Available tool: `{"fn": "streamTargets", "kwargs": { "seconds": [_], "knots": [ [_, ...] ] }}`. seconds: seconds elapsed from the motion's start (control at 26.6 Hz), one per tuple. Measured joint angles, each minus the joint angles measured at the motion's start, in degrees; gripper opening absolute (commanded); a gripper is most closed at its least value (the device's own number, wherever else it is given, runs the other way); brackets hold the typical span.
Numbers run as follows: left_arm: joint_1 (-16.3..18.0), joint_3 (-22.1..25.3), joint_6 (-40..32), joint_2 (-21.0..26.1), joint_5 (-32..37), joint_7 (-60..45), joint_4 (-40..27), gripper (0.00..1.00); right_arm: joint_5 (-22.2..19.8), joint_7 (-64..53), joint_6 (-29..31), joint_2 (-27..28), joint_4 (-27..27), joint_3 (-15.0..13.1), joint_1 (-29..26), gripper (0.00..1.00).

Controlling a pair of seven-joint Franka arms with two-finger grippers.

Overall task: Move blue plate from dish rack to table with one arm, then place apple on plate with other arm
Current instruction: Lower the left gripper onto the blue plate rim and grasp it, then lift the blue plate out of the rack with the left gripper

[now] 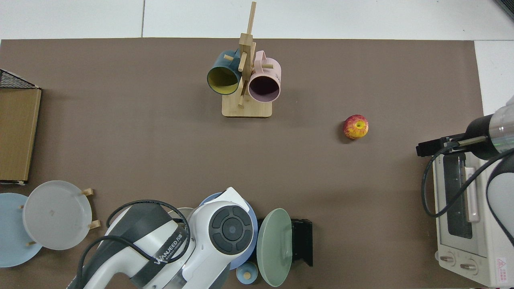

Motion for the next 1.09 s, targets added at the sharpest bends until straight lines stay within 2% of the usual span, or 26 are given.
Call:
{"fn": "streamTargets", "kwargs": {
  "seconds": [0.53, 0.75, 1.09],
  "knots": [
    [0.8, 0.9, -6.3, 0.0, 0.1, 1.8, 5.4, 0.00, 0.0, 0.0, 0.0, 0.0, 0.0, 0.0, 0.0, 1.00],
    [4.6, 1.3, -8.9, 0.1, 0.0, 6.5, 9.7, 0.00, 0.0, 0.0, 0.0, 0.0, 0.0, 0.0, 0.0, 1.00],
    [10.2, 1.6, -7.9, 1.1, -2.9, 13.5, 13.7, 0.00, 0.0, 0.0, 0.0, 0.0, 0.0, 0.0, 0.0, 1.00]
  ]
}}
